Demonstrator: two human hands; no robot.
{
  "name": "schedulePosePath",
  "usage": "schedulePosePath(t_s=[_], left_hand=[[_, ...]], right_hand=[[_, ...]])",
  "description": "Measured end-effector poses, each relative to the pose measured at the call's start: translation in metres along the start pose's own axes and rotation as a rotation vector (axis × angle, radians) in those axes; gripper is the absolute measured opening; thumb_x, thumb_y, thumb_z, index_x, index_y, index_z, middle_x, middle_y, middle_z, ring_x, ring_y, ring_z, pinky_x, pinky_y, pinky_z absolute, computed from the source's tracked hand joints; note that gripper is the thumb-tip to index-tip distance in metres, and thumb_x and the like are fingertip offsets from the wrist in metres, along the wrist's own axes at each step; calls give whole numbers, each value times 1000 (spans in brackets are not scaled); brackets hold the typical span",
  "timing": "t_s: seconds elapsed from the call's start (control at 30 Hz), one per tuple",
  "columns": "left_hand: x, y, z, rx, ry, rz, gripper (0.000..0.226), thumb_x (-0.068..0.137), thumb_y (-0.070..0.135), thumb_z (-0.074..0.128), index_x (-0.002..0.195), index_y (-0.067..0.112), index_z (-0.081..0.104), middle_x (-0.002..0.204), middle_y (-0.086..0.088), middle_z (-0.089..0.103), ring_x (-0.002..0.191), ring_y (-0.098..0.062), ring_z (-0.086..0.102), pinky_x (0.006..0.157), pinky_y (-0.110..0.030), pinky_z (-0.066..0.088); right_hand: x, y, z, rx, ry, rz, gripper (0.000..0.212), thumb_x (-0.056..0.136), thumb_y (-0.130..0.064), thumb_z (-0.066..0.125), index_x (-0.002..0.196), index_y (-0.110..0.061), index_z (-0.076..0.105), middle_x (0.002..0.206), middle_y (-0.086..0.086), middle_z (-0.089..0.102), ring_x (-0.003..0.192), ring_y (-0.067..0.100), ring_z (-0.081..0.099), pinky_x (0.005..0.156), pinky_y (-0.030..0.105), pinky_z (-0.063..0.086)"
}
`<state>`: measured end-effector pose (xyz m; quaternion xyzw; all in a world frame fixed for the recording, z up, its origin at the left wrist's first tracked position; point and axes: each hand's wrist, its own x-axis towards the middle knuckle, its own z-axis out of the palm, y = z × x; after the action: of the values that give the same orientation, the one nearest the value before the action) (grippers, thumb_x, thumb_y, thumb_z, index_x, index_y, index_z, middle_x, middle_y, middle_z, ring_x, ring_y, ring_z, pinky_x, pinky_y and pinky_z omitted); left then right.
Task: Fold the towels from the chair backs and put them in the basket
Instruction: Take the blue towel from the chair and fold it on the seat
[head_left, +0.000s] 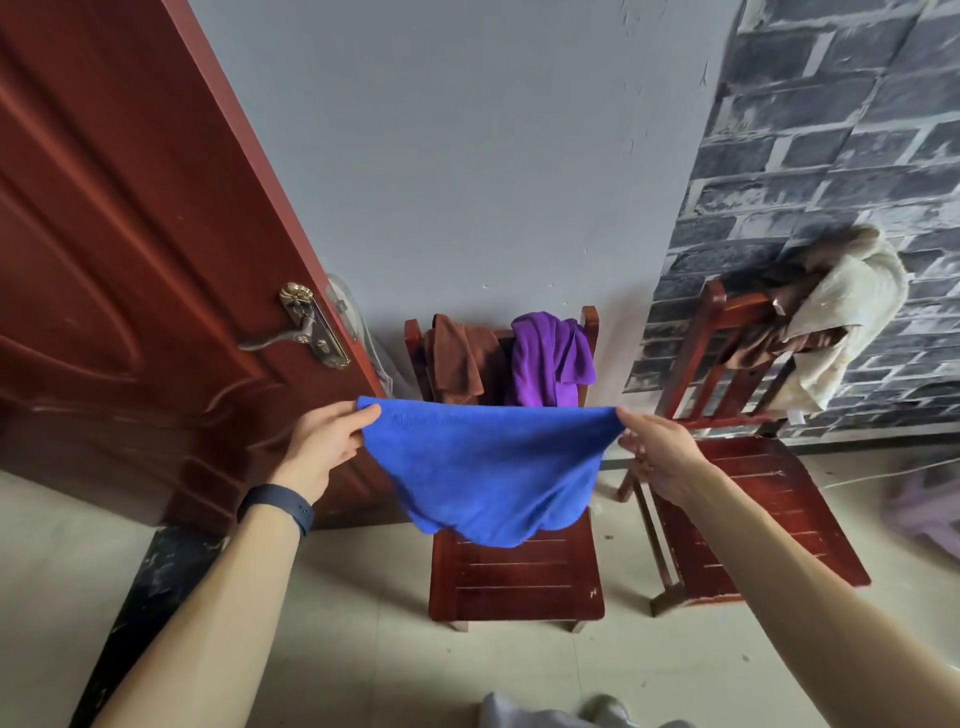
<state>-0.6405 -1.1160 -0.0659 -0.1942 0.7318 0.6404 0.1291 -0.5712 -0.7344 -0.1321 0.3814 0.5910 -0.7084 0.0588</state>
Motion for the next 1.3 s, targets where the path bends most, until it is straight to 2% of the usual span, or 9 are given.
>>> schedulePosePath(t_s=[0.07, 0.17, 0.33, 0.5, 0.67, 0.9, 1.0, 1.13, 1.3], left_hand=[[-2, -9, -2, 43, 1, -3, 18, 82, 24, 79, 98, 17, 74, 91, 4, 78, 85, -12, 73, 76, -26, 47], [-4, -18, 1, 46, 13, -16, 21, 80, 26, 81, 98, 18, 74, 91, 5, 78, 88, -13, 71, 84, -32, 43], [0, -21, 6, -76, 159, 46, 27, 74, 11, 85, 80, 19, 59, 90, -3, 72, 85, -18, 71, 57, -16, 50], [2, -29, 8, -234, 94, 75, 26, 76, 11, 82, 96, 24, 72, 91, 10, 76, 93, -2, 67, 79, -24, 44], [-1, -36, -1, -342, 50, 49, 21, 81, 19, 78, 99, 30, 78, 100, 9, 76, 89, 0, 68, 85, -22, 42], [-10, -80, -11, 147, 77, 246, 28, 81, 7, 77, 106, 18, 76, 93, 7, 75, 77, 8, 67, 71, -6, 47], [-14, -114, -15, 485, 65, 286, 25, 81, 12, 78, 105, 18, 78, 91, 5, 73, 80, -6, 68, 77, -20, 52], [-22, -162, -25, 942, 31, 338, 9, 85, 32, 74, 93, 28, 78, 84, 10, 65, 80, -11, 57, 65, -26, 39], [-19, -205, -33, 1288, -45, 420, 20, 95, 40, 60, 93, 28, 75, 88, 3, 67, 84, -26, 64, 60, -30, 38]], right_hand=[[3, -11, -4, -52, 42, -134, 22, 90, -40, 72, 94, -19, 74, 92, -2, 69, 84, 15, 62, 55, 27, 39], [2, -22, -6, -143, 90, -271, 18, 90, -40, 71, 84, -23, 75, 83, -3, 68, 77, 13, 61, 51, 26, 41], [4, -25, 2, -187, 164, -353, 11, 96, -30, 65, 94, -20, 69, 88, 1, 71, 82, 14, 68, 61, 26, 47], [0, -20, 4, -237, 113, -383, 27, 90, -23, 71, 115, -19, 60, 95, 3, 70, 82, 11, 67, 66, 26, 49], [3, 1, 5, -749, 63, -516, 34, 85, -10, 68, 116, -24, 69, 101, -3, 71, 90, 17, 65, 78, 25, 46], [16, 51, 4, -1119, 147, -627, 26, 94, -10, 53, 116, -14, 67, 102, 21, 68, 97, 42, 62, 79, 42, 46], [14, 83, -1, -1248, 160, -591, 24, 96, -9, 49, 116, -10, 63, 98, 24, 65, 91, 45, 61, 75, 46, 50], [1, 134, -17, -1392, 127, -488, 21, 96, -6, 49, 114, -8, 61, 95, 16, 61, 89, 42, 61, 74, 43, 47], [-19, 175, -33, -1486, 57, -480, 17, 81, 2, 73, 94, -7, 71, 79, 9, 57, 67, 38, 63, 56, 38, 50]])
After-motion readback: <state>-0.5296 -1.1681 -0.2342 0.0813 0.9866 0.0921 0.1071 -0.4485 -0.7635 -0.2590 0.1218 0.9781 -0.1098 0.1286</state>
